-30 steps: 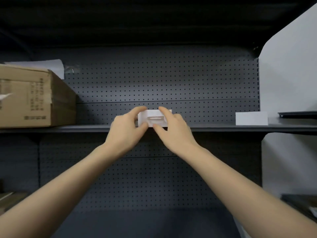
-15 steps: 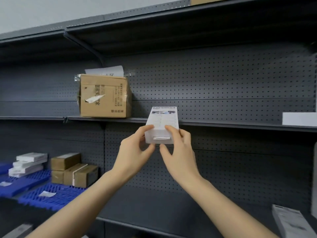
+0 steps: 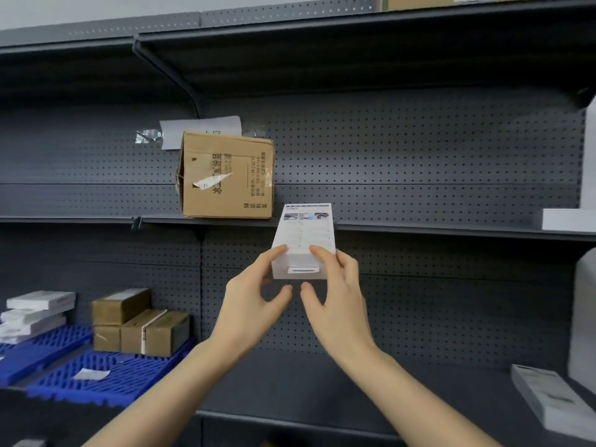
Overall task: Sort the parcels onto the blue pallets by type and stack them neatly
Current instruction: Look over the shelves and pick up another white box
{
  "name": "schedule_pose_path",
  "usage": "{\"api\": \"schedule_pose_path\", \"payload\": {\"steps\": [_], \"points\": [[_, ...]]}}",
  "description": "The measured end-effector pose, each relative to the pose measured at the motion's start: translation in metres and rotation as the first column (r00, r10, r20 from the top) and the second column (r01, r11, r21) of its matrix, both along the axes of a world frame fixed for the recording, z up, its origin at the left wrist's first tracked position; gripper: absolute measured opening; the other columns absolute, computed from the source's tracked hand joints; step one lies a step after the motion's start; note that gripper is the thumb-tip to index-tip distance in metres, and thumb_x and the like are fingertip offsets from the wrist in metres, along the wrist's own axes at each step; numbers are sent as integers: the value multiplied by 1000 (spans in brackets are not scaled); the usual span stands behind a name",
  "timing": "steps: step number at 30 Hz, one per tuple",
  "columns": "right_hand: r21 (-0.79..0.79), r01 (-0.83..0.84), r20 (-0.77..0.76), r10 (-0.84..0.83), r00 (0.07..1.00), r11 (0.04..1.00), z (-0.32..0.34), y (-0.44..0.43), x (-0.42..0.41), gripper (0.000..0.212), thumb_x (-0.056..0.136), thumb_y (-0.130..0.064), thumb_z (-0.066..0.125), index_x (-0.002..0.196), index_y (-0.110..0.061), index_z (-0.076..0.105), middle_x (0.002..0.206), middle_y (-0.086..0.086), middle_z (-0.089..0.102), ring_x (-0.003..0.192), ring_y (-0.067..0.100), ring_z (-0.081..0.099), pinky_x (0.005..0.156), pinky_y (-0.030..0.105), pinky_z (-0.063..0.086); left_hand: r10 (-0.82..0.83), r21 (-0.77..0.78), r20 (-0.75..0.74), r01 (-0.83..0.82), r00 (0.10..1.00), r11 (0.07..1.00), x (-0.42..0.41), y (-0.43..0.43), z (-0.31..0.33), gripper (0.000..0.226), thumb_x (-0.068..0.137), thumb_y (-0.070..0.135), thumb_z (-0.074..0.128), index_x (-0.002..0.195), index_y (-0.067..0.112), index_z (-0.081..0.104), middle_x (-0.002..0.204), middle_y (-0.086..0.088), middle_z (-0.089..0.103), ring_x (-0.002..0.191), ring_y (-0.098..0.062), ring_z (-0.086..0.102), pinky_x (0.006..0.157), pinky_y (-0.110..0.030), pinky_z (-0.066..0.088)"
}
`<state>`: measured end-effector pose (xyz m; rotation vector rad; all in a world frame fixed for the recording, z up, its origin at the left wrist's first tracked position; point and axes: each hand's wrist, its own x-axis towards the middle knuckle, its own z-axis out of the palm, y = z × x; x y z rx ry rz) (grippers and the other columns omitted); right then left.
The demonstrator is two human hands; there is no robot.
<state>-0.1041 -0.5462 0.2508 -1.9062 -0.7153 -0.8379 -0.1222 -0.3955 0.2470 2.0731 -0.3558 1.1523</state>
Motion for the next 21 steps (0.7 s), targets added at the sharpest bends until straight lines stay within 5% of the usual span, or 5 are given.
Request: {"api": "schedule_pose_path", "payload": {"steps": [8,13,21], "points": [[22,-39,-43,40,998,999,-41,67,-25,54,90,-24,56,136,-42,34,136,-18,21,105,-3,48,89,25,49,-6,17,6,6,1000,1000,-18,66,-27,60,80,14,71,132,34,49,126,15,59,111,4,57,92,-15,48],[62,-74,-62,77,995,995,-69,100,-33,54,90,-19,57,136,-40,35,138,-20,20,108,-22,38,76,3,40,4,24,-11,-3,1000,1000,-29,96,-51,61,79,16,71,132,36,49,132,12,57,119,3,52,98,-21,46],[43,-29,-132,35,991,999,-102,118,-30,49,91,-20,57,134,-37,41,142,-15,21,103,-7,41,80,4,35,-19,9,-103,20,994,1000,-24,116,-100,62,81,20,71,134,40,45,126,24,57,110,4,56,95,-20,48]]}}
